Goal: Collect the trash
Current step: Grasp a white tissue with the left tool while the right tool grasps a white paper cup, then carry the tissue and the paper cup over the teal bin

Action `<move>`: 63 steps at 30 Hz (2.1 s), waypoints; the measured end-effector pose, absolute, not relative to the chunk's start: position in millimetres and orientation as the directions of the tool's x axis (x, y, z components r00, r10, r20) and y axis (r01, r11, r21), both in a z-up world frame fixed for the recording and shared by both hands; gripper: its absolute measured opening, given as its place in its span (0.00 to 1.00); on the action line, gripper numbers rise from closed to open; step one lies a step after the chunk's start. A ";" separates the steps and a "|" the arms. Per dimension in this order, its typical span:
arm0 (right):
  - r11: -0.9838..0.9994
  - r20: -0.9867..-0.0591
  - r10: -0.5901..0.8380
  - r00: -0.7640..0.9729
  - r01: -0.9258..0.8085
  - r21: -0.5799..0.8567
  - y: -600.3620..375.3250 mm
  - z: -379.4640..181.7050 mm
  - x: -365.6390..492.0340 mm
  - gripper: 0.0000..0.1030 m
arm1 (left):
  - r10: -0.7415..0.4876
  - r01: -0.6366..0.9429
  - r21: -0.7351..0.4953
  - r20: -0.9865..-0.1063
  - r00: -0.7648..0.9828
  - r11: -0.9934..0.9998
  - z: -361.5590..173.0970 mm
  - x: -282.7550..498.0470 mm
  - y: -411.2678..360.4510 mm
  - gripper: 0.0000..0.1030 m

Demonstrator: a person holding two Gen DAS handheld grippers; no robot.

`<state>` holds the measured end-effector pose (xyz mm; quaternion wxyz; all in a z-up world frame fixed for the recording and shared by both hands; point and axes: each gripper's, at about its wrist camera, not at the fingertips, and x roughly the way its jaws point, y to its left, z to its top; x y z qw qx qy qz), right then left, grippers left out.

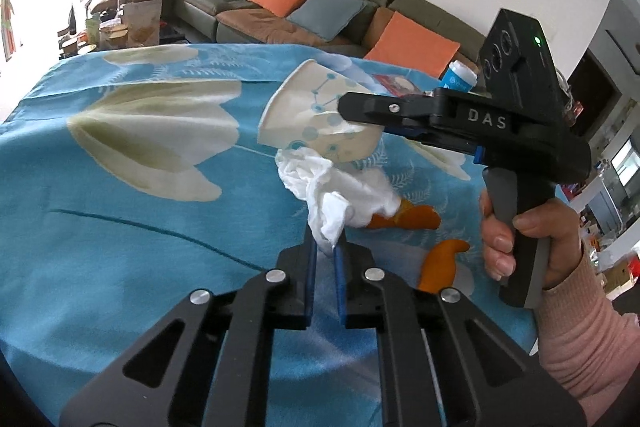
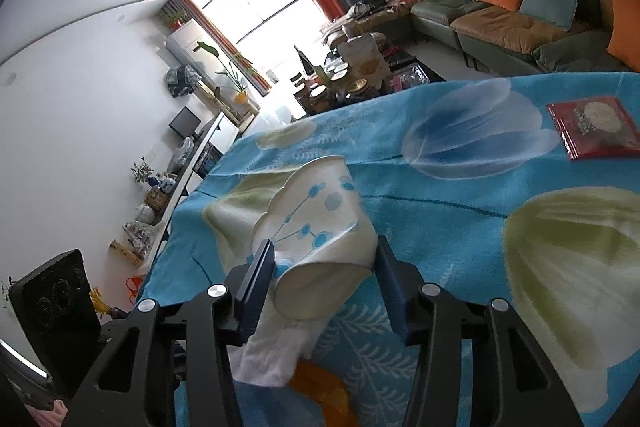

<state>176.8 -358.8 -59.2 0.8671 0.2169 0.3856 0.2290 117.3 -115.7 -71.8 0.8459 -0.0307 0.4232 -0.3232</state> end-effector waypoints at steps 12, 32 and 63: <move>0.795 -0.557 0.579 0.595 -0.262 0.546 -352.9 -57.8 161.0 0.47 | -0.595 0.493 -0.369 -0.660 0.458 0.788 -67.5 98.1 -72.5 0.50; 0.788 -0.540 0.585 0.606 -0.266 0.556 -348.8 -57.2 151.8 0.47 | -0.518 0.489 -0.290 -0.736 0.436 0.823 -75.6 112.1 -111.0 0.09; 0.712 -0.458 0.691 0.559 -0.418 0.564 -276.2 -29.0 116.4 0.47 | -0.394 0.324 -0.232 -0.651 0.649 0.917 -28.4 34.3 23.4 0.09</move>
